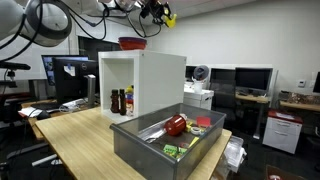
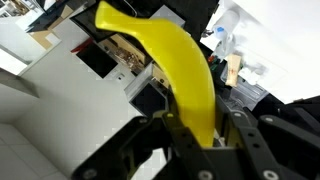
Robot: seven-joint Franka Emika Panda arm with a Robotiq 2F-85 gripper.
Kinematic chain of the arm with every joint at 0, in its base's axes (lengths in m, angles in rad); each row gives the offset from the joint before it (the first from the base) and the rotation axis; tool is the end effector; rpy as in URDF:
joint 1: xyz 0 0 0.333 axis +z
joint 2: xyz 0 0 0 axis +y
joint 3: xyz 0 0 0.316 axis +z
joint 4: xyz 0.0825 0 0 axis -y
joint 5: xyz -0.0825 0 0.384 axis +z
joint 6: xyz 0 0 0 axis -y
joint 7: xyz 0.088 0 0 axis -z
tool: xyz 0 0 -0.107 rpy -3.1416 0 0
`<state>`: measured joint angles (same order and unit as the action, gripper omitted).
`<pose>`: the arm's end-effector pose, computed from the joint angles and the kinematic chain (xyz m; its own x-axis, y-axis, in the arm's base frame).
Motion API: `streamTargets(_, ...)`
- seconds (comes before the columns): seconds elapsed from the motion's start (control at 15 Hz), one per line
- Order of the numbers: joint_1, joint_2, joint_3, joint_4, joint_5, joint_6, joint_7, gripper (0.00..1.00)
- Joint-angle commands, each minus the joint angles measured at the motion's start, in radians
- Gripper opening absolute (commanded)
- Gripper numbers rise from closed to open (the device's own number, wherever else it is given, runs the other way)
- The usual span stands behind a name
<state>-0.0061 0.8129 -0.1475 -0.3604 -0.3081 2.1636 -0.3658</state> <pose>0.7422 -0.0491 0.7347 0.6178 0.5032 0.6042 0.0042 -0.7705 0.6374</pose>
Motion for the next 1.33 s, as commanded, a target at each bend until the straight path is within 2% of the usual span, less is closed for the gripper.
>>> streamTargets(0.0,0.004,-0.013,0.036,-0.031,0.042,0.032,-0.085,0.12)
streamTargets(0.33,0.004,-0.028,0.098,-0.034,0.105,0.014,-0.174,0.12)
streamTargets(0.8,0.037,-0.056,0.114,-0.033,0.123,-0.028,-0.195,0.12)
streamTargets(1.27,0.078,-0.090,0.154,-0.043,0.156,-0.195,-0.254,0.12)
